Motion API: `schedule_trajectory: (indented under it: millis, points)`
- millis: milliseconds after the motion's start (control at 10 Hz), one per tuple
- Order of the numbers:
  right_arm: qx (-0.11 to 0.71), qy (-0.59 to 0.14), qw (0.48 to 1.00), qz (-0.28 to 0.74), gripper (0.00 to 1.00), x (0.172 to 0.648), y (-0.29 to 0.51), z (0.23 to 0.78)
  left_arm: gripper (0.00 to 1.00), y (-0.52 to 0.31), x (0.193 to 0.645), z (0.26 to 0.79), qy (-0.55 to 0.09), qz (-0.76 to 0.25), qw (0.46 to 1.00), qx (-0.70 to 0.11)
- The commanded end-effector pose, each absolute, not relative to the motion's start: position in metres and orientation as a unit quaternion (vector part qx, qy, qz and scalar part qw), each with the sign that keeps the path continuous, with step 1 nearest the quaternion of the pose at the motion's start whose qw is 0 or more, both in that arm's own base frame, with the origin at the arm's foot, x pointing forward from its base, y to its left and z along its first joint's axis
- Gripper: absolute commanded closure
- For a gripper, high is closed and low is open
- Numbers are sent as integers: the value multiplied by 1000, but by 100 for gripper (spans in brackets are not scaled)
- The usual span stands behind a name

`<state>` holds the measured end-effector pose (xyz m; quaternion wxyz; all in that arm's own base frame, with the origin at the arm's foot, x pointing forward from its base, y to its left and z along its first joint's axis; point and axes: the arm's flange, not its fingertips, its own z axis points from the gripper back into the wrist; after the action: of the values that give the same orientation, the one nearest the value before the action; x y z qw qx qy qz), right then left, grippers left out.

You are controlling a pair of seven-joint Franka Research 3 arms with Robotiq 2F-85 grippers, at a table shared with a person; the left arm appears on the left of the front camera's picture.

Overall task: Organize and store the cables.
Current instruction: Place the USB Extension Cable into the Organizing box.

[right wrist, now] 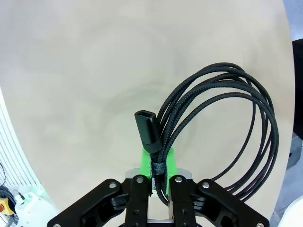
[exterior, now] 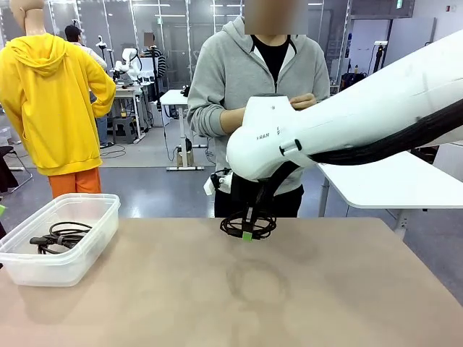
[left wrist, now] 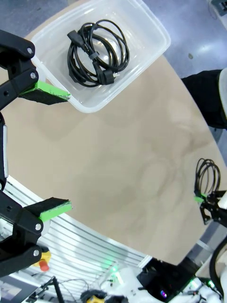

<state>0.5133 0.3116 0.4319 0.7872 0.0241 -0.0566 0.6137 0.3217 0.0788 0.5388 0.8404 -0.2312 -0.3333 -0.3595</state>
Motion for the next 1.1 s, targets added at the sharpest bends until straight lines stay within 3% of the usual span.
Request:
schedule_trajectory:
  millis: [0, 500, 600, 1000]
  points:
    - [16, -49, 783, 620, 100, 529, 313, 420, 0, 79, 324, 541, -333, -364, 841, -224]
    - [16, -49, 783, 620, 100, 529, 313, 420, 0, 79, 324, 541, -333, -364, 841, -224]
    - [22, -46, 785, 617, 86, 527, 312, 415, 0, 79, 324, 541, -333, -364, 841, -224]
    - [31, -89, 779, 620, 86, 439, 360, 393, 0, 79, 324, 541, -333, -364, 841, -224]
